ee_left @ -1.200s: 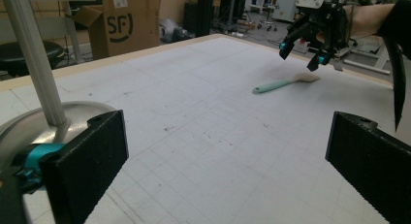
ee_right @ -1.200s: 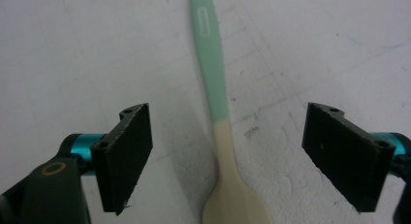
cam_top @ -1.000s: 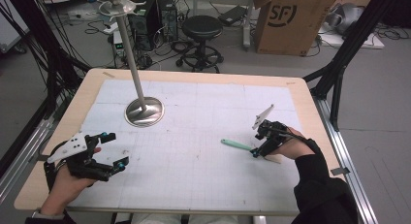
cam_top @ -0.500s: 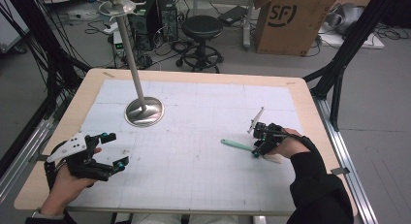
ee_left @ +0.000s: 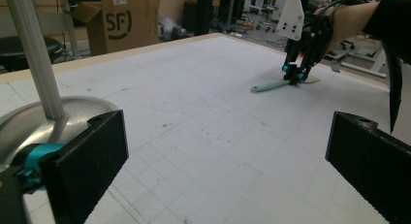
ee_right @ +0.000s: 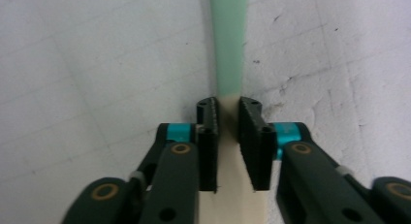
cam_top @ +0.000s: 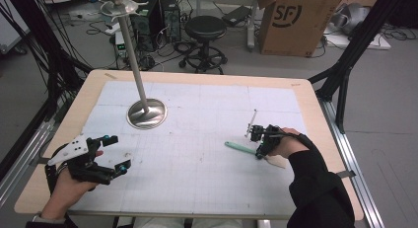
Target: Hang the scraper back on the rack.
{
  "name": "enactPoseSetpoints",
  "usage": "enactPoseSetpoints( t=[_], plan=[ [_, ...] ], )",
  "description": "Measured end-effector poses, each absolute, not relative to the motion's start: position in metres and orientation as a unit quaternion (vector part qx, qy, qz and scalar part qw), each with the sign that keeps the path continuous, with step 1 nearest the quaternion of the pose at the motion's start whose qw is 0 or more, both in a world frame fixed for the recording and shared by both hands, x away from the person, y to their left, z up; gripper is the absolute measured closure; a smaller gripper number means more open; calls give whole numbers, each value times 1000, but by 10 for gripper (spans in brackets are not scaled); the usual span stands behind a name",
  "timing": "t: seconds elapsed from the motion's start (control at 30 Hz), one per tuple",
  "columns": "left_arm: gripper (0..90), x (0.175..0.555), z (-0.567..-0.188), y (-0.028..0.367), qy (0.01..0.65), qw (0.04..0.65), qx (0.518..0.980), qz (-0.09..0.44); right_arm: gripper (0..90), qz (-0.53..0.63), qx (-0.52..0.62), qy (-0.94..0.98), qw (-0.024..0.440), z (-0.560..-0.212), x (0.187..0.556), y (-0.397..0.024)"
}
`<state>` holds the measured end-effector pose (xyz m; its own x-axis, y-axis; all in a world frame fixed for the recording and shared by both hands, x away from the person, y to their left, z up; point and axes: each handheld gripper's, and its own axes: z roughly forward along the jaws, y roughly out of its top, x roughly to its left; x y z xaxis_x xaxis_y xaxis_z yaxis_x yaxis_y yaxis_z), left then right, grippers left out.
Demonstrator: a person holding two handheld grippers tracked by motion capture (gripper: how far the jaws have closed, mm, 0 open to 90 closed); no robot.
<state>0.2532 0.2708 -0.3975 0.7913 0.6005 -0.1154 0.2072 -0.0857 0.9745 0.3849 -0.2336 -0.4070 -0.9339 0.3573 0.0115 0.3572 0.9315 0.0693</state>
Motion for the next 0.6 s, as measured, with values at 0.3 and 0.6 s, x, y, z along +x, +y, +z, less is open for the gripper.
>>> enactPoseSetpoints(
  t=[0.3,0.6],
  plan=[
    [21,251,-397,275,283,616,717,163,810,38,196,980,-7,-407,387,-235],
    [21,251,-397,276,285,616,716,164,810,81,224,971,16,-390,381,-250]
  ],
)
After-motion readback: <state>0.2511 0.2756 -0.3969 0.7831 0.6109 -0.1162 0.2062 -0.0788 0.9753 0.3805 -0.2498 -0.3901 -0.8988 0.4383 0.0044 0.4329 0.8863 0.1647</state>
